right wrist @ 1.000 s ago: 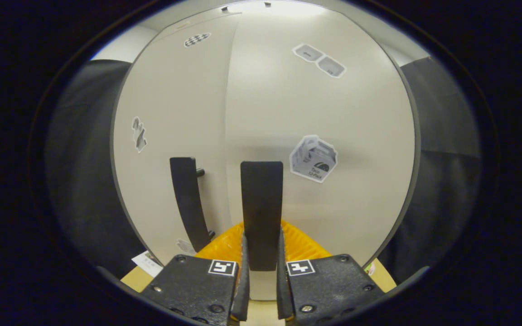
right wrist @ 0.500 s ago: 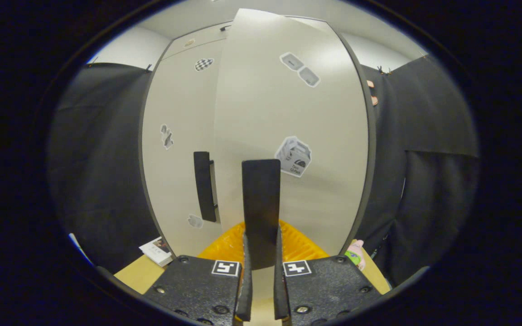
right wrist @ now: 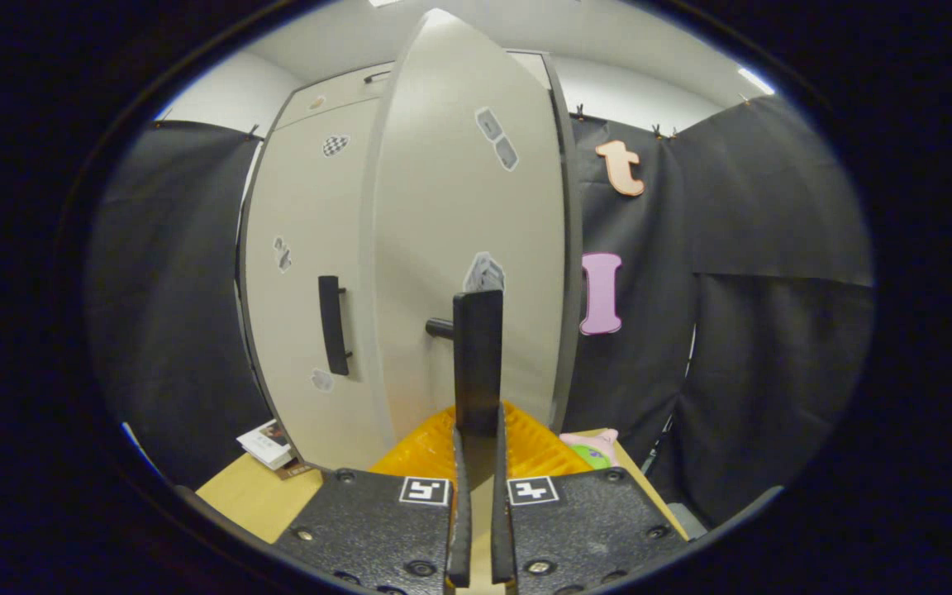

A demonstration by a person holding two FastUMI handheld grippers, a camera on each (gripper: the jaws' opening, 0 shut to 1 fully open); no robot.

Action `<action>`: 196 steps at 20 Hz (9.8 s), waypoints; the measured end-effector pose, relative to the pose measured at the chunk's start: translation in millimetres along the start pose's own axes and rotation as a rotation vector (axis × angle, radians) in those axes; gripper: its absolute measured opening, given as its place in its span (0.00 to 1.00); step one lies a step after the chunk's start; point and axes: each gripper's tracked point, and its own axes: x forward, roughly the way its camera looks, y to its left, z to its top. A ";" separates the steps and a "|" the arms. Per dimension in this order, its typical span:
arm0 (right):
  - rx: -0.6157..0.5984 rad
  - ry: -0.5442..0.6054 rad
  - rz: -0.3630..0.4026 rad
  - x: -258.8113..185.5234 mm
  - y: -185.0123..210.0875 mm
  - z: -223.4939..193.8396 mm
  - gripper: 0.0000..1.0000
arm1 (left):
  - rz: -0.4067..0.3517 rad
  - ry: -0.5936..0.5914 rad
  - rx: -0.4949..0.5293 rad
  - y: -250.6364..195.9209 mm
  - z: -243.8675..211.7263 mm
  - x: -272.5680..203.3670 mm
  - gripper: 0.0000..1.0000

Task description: Open the right door of the double-door shoe cabinet with the right hand, and open the left door with the left hand.

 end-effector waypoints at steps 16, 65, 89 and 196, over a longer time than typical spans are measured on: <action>0.014 0.000 -0.016 -6.6 -118.2 0.4 0.04 | -0.070 -0.020 0.005 -80.5 17.1 30.7 0.98; 0.009 -0.055 0.024 -137.9 0.7 6.3 1.00 | -0.164 -0.019 0.037 -106.6 21.1 295.0 0.97; -0.008 -0.038 0.000 -100.1 -27.0 13.5 1.00 | -0.145 0.004 0.021 -143.3 19.8 448.4 0.60; 0.020 -0.085 0.090 -211.1 -7.6 12.2 1.00 | -0.056 0.001 0.028 -39.9 29.4 42.1 0.96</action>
